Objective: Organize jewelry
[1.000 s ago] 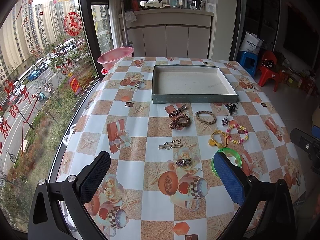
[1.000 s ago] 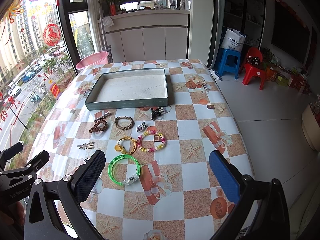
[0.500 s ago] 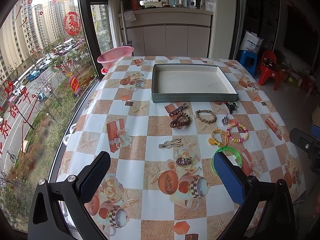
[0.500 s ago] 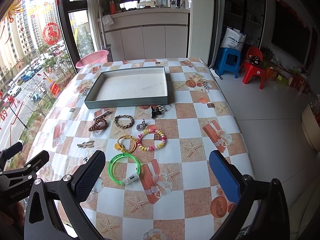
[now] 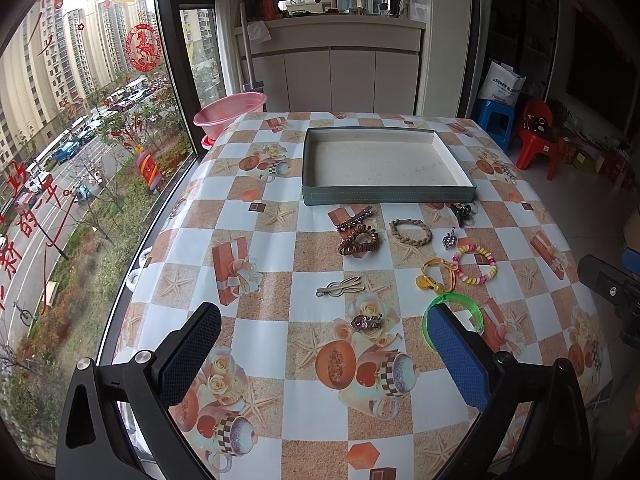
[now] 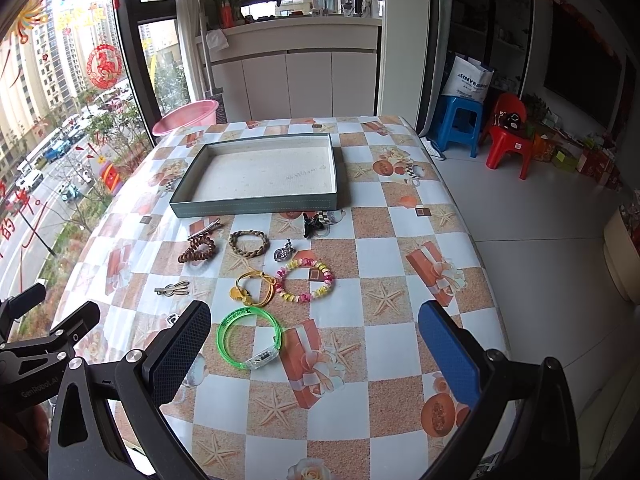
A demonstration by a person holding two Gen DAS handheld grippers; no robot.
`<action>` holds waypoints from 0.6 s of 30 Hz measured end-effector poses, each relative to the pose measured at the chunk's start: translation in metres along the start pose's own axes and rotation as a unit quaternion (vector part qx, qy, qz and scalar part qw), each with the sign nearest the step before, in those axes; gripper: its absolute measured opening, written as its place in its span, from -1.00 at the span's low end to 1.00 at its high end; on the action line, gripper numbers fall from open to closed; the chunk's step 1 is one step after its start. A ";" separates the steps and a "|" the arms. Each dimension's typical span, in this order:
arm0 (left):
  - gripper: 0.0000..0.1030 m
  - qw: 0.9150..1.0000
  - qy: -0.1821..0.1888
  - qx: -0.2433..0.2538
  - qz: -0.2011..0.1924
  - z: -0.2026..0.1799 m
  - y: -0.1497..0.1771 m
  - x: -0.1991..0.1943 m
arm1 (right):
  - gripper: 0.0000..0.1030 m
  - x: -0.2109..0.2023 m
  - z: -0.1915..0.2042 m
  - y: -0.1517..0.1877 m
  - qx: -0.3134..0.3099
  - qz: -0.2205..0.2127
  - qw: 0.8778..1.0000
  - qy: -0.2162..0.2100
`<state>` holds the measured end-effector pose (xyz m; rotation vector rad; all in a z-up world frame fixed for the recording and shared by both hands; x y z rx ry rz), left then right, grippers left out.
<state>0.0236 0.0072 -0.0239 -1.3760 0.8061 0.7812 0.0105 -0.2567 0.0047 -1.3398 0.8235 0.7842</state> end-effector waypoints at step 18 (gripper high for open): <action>1.00 1.000 0.000 0.001 0.002 0.000 0.001 0.000 | 1.00 0.000 0.000 -0.001 0.001 0.002 1.000 0.001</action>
Point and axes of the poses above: each gripper's, at about its wrist camera, not at the fingertips, and x roughly the way its jaws point, z to its left, y to its underside, the point moved 3 cm from there along x, roughly the way its jaws point, and after that the axes turned 10 degrees about z, right-handed, at the moved point
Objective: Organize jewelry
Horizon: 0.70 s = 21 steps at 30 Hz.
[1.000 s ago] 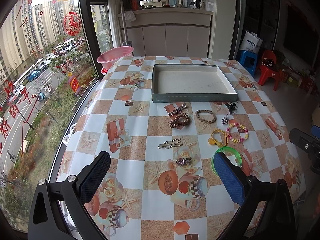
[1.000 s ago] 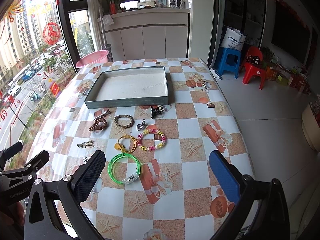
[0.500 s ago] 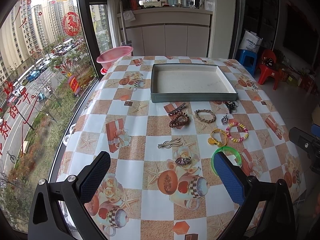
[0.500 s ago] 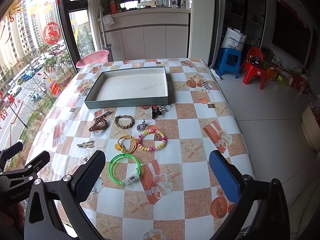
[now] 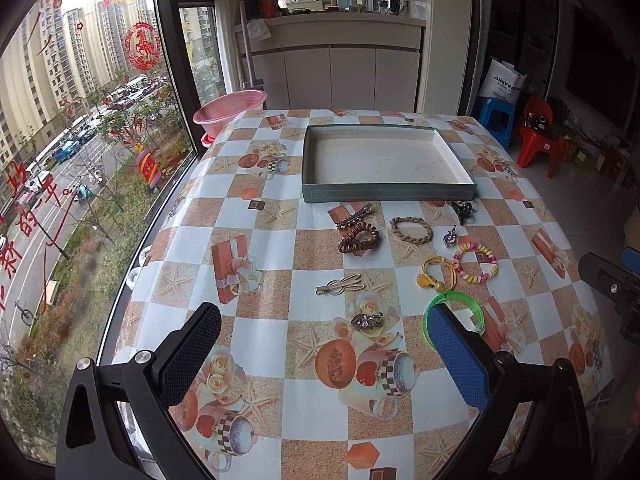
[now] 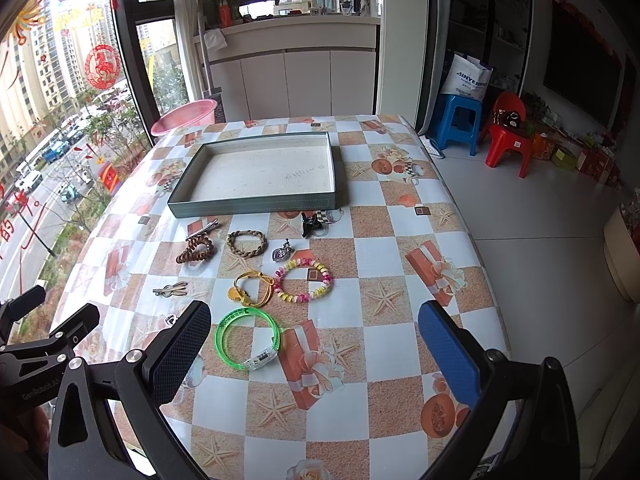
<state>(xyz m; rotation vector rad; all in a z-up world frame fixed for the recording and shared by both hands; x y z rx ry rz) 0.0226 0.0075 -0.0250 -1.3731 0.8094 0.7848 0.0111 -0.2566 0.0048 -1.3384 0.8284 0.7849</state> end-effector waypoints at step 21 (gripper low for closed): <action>1.00 0.986 0.033 0.044 0.160 0.008 -0.005 0.078 | 1.00 0.070 -0.004 0.001 0.041 0.164 0.985 -0.042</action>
Point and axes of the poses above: each gripper's, at about its wrist camera, not at the fingertips, and x roughly the way its jaws point, z to its left, y to its underside, the point moved 3 cm from there along x, roughly the way its jaws point, and after that the axes turned 10 degrees about z, right-handed, at the moved point
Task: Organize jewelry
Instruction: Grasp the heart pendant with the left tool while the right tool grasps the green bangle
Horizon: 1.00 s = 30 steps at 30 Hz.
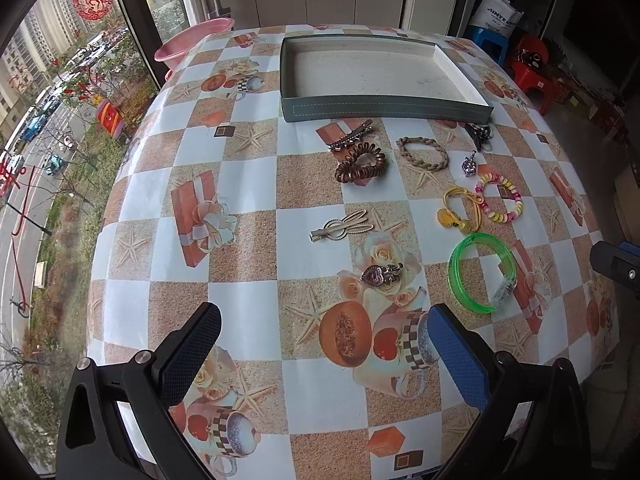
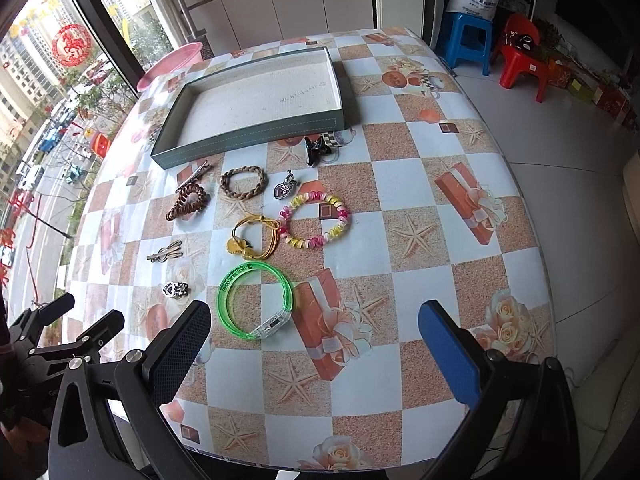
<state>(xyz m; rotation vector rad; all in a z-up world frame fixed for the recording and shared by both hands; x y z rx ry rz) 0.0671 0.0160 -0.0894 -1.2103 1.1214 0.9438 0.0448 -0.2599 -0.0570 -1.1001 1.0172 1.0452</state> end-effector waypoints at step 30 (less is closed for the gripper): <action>0.21 0.992 0.014 0.110 0.058 -0.051 -0.040 0.068 | 0.29 0.113 0.036 -0.019 -0.004 0.172 0.985 0.028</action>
Point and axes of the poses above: each gripper's, at about its wrist camera, not at the fingertips, and x roughly the way its jaws point, z to its left, y to its underside, the point moved 3 cm from there along x, roughly the way its jaws point, and after that the axes turned 10 degrees about z, right-handed, at the moved point
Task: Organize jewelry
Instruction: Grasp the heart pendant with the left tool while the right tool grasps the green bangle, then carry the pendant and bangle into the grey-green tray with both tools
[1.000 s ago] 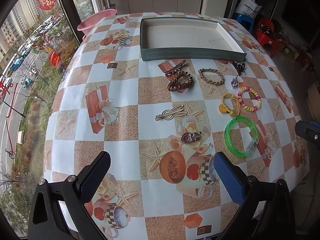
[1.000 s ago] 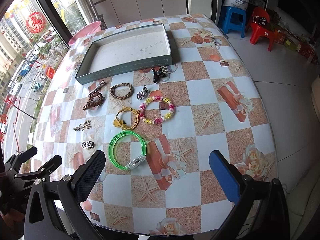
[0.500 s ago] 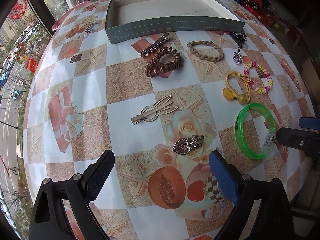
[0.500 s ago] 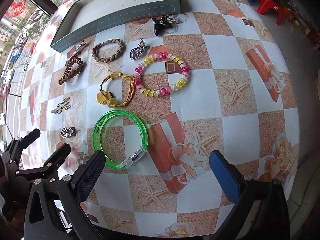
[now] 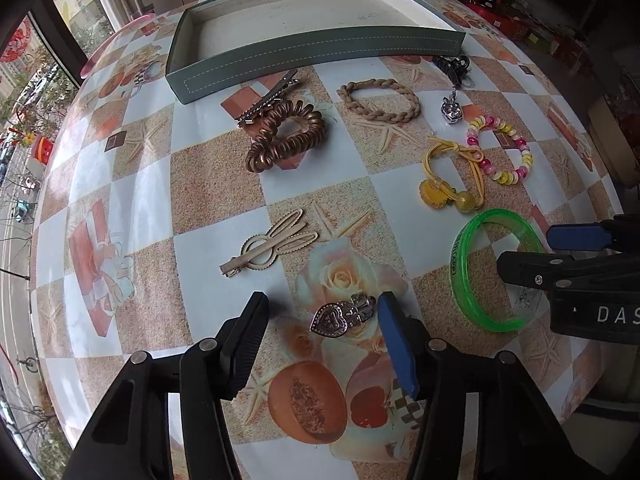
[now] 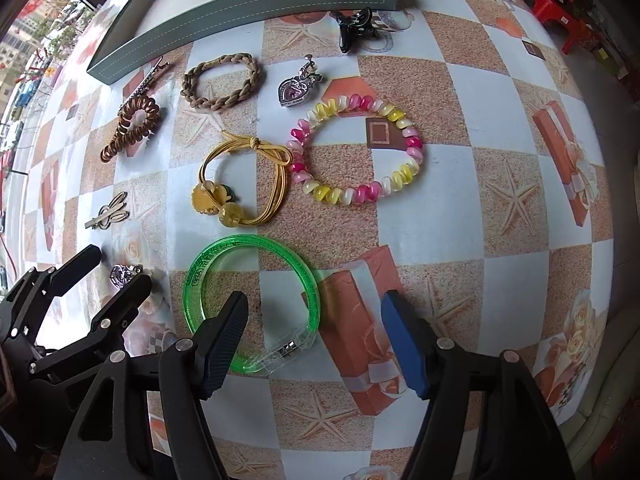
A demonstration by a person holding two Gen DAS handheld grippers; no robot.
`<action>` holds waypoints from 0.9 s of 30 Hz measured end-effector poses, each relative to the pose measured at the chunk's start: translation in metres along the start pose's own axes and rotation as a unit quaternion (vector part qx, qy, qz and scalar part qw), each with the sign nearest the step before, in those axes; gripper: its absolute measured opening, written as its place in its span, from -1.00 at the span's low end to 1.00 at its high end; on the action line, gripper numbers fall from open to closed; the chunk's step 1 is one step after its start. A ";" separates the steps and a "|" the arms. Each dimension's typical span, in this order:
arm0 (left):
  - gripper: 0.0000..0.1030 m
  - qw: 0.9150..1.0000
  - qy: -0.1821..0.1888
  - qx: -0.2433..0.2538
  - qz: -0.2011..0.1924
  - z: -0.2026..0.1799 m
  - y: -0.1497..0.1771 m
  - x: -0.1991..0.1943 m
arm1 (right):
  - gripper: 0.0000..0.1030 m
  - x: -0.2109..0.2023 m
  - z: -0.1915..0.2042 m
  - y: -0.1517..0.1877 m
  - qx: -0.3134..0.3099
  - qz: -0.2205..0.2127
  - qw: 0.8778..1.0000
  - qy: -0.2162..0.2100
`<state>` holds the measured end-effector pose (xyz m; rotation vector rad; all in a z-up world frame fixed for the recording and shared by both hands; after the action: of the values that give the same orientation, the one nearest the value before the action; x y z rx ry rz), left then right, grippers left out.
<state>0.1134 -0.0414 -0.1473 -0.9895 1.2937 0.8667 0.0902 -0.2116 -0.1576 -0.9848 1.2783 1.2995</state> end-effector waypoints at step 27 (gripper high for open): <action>-0.44 0.995 0.096 -0.018 -0.025 0.045 -0.001 -0.036 | -0.86 -0.058 -0.006 0.000 0.053 -0.032 0.997 -0.034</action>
<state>0.1270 0.0009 -0.1106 -1.1514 1.4131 0.7731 0.0981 -0.2244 -0.1008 -0.8926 1.2395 1.1939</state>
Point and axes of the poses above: each gripper's, at about its wrist camera, not at the fingertips, and x roughly the way its jaws point, z to its left, y to its underside, the point moved 3 cm from there along x, roughly the way its jaws point, and after that the axes turned 10 degrees about z, right-handed, at the moved point
